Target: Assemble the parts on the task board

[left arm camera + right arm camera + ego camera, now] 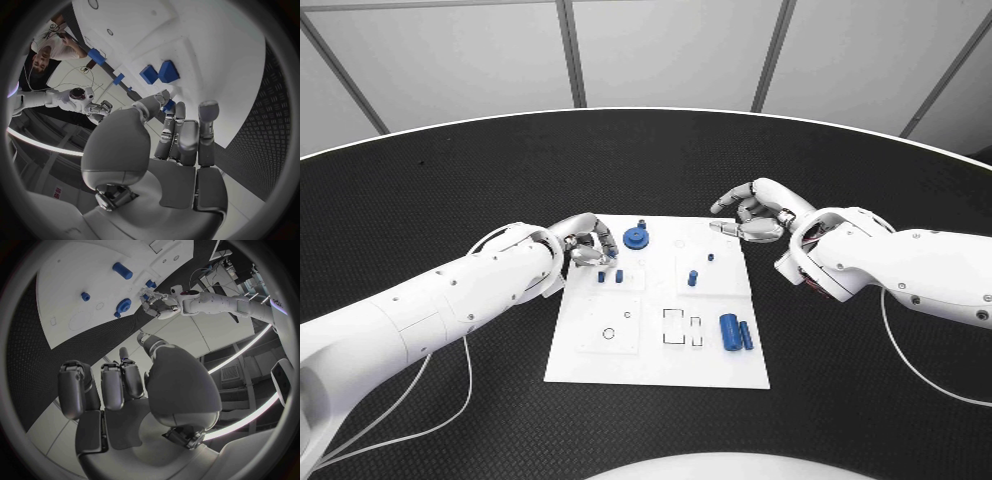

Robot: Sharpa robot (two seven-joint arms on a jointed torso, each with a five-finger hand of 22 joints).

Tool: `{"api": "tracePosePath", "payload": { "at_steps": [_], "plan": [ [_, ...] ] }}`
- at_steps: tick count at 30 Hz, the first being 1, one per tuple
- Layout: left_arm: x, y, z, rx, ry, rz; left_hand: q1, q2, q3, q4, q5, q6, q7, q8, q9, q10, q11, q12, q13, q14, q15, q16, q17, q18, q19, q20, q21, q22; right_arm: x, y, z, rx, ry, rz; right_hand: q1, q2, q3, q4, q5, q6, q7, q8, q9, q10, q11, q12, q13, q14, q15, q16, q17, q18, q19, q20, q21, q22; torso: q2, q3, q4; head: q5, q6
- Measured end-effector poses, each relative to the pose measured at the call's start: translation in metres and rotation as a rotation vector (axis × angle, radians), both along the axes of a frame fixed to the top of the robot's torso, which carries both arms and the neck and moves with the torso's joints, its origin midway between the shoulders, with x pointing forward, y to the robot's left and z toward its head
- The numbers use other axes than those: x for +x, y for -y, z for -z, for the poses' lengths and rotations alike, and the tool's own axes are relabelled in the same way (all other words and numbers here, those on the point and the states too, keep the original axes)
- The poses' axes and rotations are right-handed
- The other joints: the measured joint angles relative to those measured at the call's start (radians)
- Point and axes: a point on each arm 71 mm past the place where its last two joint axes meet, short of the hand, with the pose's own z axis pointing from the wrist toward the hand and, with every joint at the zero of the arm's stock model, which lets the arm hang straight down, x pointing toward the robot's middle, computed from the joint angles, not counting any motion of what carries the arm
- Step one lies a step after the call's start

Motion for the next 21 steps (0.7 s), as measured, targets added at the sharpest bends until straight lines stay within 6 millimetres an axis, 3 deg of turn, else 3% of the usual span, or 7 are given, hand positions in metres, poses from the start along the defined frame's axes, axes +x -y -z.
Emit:
{"api": "tracePosePath", "payload": {
  "at_steps": [21],
  "plan": [
    [0.0001, 0.0039, 0.0034, 0.038, -0.036, -0.007, 0.000, 0.000, 0.000, 0.000, 0.000, -0.006, -0.001, -0.001, 0.002, 0.000, 0.000, 0.000, -0.003, 0.004, 0.004, 0.000, 0.014, 0.000, 0.000, 0.000, 0.004, -0.011, -0.0004, 0.0002, -0.0001, 0.000, -0.001, 0.001, 0.000, 0.000, 0.000, 0.000, 0.000, 0.000, 0.000, 0.000, 0.000, 0.000, 0.000, 0.000, 0.000, 0.000, 0.000, 0.000, 0.000, 0.000, 0.000, 0.000, 0.000, 0.000, 0.001, 0.0000, -0.0001, -0.003, -0.001]
  ]
}}
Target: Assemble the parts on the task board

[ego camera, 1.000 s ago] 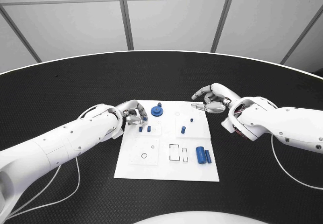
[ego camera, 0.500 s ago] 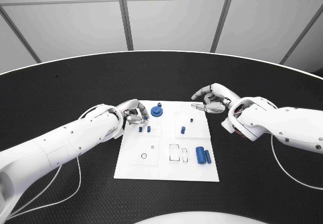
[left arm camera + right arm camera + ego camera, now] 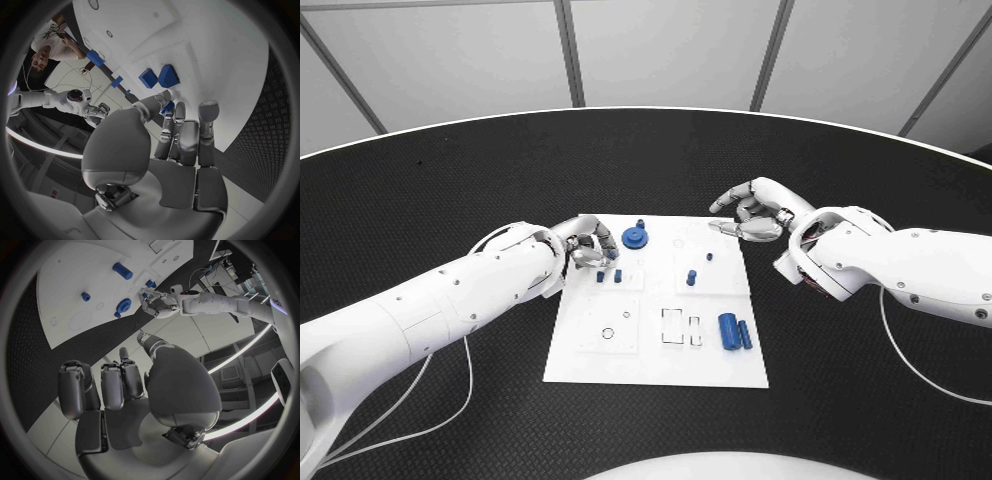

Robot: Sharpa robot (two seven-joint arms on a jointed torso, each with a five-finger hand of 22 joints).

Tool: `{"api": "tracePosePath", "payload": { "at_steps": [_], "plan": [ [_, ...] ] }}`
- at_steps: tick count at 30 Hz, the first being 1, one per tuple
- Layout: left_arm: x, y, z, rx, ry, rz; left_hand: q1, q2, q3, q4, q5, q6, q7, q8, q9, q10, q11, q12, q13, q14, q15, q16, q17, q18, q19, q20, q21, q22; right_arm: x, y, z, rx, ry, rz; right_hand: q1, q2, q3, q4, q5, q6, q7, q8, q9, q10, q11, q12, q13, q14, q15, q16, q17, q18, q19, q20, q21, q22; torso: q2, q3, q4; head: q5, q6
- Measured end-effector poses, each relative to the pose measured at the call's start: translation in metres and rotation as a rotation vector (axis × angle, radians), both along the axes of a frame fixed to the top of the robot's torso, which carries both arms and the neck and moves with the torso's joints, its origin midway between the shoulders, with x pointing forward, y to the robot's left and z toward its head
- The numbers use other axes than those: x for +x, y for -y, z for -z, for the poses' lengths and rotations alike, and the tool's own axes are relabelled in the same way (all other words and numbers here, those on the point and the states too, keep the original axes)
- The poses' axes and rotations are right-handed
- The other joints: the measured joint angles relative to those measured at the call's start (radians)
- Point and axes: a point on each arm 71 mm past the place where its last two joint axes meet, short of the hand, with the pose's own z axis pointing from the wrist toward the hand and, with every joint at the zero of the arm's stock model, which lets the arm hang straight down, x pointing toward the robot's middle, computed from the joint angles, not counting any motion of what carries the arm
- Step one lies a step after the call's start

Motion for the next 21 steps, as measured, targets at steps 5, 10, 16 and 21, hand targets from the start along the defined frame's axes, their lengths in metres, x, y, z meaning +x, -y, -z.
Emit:
{"api": "tracePosePath", "payload": {
  "at_steps": [5, 10, 16, 21],
  "plan": [
    [0.0001, 0.0007, 0.0004, 0.007, -0.002, 0.001, 0.000, 0.000, 0.000, 0.000, 0.000, -0.001, 0.001, -0.003, 0.000, 0.000, 0.000, 0.000, 0.000, 0.000, 0.000, 0.000, 0.000, 0.000, 0.000, 0.000, 0.000, -0.001, -0.0001, -0.0001, 0.0000, 0.000, 0.000, 0.000, 0.000, 0.000, 0.000, 0.000, 0.000, 0.000, 0.000, 0.000, 0.000, 0.000, 0.000, 0.000, 0.000, 0.000, 0.000, 0.000, 0.000, 0.000, 0.000, 0.000, 0.000, 0.000, 0.000, 0.0000, 0.0004, -0.001, 0.000],
    [-0.0002, 0.0030, 0.0000, 0.004, 0.003, 0.005, 0.000, 0.000, 0.000, 0.000, 0.000, 0.002, 0.004, -0.003, 0.000, 0.000, 0.000, 0.000, 0.000, 0.000, 0.000, 0.000, 0.000, 0.000, 0.000, 0.000, 0.000, -0.001, -0.0001, -0.0003, 0.0000, 0.000, 0.000, -0.001, 0.000, 0.000, 0.000, 0.000, 0.000, 0.000, 0.000, 0.000, 0.000, 0.000, 0.000, 0.000, 0.000, 0.000, 0.000, 0.000, 0.000, 0.000, 0.000, 0.000, 0.000, 0.000, 0.000, -0.0001, 0.0001, -0.002, 0.000],
    [-0.0004, 0.0045, -0.0006, 0.000, 0.008, 0.009, 0.000, 0.000, 0.000, 0.000, -0.005, 0.006, 0.008, -0.003, 0.000, 0.000, 0.000, 0.000, 0.000, 0.000, 0.000, 0.000, 0.000, 0.000, 0.000, 0.000, 0.000, -0.001, -0.0002, -0.0004, -0.0001, 0.001, 0.000, -0.001, 0.000, 0.000, 0.000, 0.000, 0.000, 0.000, 0.000, 0.000, 0.000, 0.000, 0.000, 0.000, 0.001, 0.000, 0.000, 0.000, 0.000, 0.000, 0.000, 0.000, 0.000, 0.000, 0.000, -0.0001, -0.0005, -0.002, 0.000],
    [-0.0006, 0.0049, -0.0009, -0.003, 0.011, 0.011, 0.000, 0.000, 0.000, 0.000, -0.005, 0.008, 0.010, -0.004, -0.001, 0.000, 0.000, 0.000, 0.000, 0.000, 0.000, 0.000, 0.000, 0.000, 0.000, 0.000, 0.000, 0.002, -0.0003, -0.0004, -0.0001, 0.001, 0.000, -0.001, 0.000, 0.000, 0.000, 0.000, 0.000, 0.000, 0.000, 0.000, 0.000, 0.000, 0.000, 0.000, 0.001, 0.000, 0.000, 0.000, 0.000, 0.000, 0.000, 0.000, 0.000, 0.000, 0.000, 0.0000, 0.0003, -0.003, 0.000]
  ]
}}
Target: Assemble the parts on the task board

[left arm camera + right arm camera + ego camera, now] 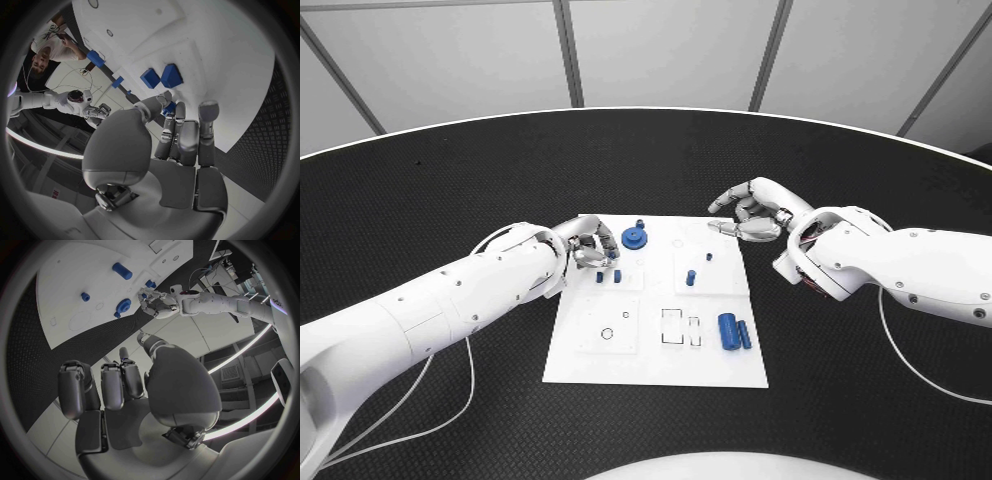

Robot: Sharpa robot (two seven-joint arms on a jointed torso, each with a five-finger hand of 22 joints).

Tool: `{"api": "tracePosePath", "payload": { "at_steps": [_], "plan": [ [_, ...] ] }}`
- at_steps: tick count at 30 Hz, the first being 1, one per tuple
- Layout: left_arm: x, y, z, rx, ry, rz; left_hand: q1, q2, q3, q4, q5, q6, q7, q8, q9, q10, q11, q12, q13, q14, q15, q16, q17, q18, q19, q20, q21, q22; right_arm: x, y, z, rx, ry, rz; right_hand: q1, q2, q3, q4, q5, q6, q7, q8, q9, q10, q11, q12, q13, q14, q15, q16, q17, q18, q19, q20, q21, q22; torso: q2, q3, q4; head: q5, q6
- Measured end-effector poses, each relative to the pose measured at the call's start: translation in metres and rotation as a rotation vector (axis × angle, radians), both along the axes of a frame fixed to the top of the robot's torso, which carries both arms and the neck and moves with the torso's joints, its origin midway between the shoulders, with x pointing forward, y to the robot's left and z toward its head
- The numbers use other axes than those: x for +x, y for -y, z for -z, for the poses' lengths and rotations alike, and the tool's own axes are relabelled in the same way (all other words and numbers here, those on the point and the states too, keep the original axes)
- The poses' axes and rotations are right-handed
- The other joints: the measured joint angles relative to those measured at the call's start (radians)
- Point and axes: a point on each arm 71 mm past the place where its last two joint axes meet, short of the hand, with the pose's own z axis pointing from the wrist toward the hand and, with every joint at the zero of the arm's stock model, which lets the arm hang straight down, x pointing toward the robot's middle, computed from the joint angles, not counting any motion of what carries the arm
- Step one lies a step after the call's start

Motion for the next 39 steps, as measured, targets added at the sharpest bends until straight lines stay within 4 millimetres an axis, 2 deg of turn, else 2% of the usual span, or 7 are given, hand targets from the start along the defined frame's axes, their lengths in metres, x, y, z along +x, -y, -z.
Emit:
{"api": "tracePosePath", "payload": {
  "at_steps": [33, 39],
  "plan": [
    [-0.0009, 0.0045, 0.0010, 0.004, -0.016, 0.011, 0.004, -0.004, 0.000, 0.000, 0.000, -0.011, 0.003, 0.002, 0.002, -0.002, 0.002, 0.000, -0.002, 0.006, 0.001, 0.005, 0.027, 0.000, 0.000, 0.000, 0.000, 0.000, 0.0000, -0.0003, 0.0000, 0.000, -0.001, 0.000, 0.000, 0.000, 0.000, 0.000, 0.000, 0.000, 0.000, 0.000, 0.000, 0.000, 0.000, 0.000, 0.000, 0.000, 0.000, 0.000, 0.000, 0.000, 0.000, 0.000, 0.000, 0.000, -0.001, 0.0000, 0.0001, -0.004, 0.000],
    [-0.0009, 0.0046, 0.0017, 0.009, -0.024, 0.010, 0.004, -0.004, 0.000, 0.000, 0.000, -0.018, 0.003, -0.003, 0.001, -0.016, 0.009, 0.000, -0.004, 0.006, 0.001, 0.005, 0.036, 0.000, -0.010, 0.001, -0.012, -0.019, 0.0001, -0.0003, 0.0000, 0.000, -0.001, 0.000, 0.000, 0.000, 0.000, 0.000, 0.000, 0.000, 0.000, 0.000, 0.000, 0.000, 0.000, 0.000, 0.000, 0.000, 0.000, 0.000, 0.000, 0.000, 0.000, 0.000, 0.000, 0.000, -0.001, 0.0000, 0.0000, -0.004, 0.000]
  ]
}}
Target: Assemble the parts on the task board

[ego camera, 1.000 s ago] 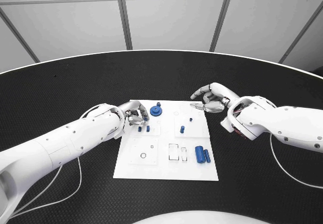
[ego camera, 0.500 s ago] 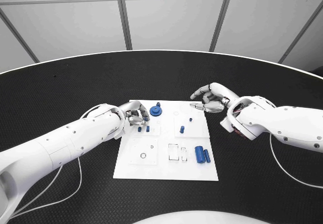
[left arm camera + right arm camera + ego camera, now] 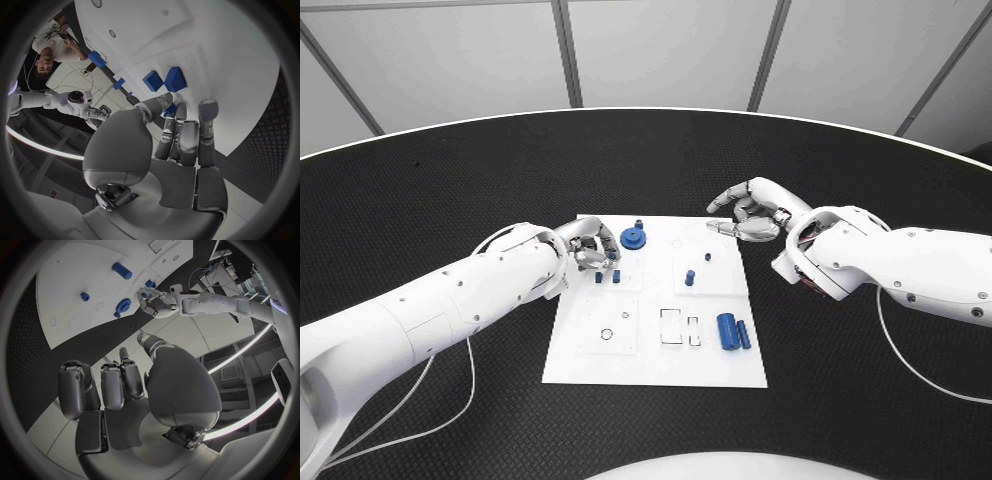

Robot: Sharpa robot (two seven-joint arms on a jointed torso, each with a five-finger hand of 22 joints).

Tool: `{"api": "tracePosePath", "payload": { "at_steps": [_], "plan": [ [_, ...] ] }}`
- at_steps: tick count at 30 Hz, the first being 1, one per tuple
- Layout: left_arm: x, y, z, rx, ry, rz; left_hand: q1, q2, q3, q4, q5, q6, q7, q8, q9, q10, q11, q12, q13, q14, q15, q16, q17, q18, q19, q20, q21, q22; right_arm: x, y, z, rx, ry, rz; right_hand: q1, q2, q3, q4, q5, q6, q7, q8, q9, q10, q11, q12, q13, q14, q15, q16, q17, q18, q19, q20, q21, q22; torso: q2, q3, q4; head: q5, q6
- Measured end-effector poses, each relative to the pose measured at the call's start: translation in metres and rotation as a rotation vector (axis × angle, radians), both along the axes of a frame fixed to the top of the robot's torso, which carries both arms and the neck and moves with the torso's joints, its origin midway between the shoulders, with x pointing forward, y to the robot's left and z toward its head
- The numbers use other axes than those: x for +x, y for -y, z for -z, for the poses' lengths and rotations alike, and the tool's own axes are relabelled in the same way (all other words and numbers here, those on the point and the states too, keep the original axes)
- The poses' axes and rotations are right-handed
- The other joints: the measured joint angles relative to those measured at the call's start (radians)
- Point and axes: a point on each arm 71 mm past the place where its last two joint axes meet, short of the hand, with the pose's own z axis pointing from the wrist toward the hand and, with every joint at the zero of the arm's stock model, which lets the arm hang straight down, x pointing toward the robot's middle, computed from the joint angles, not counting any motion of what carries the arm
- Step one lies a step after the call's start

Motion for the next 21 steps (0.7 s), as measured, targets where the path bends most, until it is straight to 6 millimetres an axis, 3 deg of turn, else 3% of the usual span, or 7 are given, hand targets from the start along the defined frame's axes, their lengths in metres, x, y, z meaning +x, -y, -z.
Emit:
{"api": "tracePosePath", "payload": {
  "at_steps": [21],
  "plan": [
    [-0.0001, 0.0000, 0.0009, 0.005, -0.011, 0.000, 0.008, -0.008, -0.008, -0.003, 0.000, -0.011, -0.004, -0.008, -0.002, -0.036, 0.014, -0.006, -0.004, -0.015, 0.015, 0.004, -0.012, 0.000, -0.029, 0.013, -0.023, -0.036, 0.0005, -0.0003, 0.0002, -0.001, -0.001, -0.001, 0.000, 0.000, 0.003, 0.003, 0.000, 0.000, 0.000, 0.000, -0.002, 0.000, 0.000, 0.000, 0.000, 0.000, 0.000, 0.000, 0.001, 0.000, 0.000, 0.000, 0.000, 0.000, 0.000, 0.0000, 0.0005, 0.000, -0.002]
  ]
}}
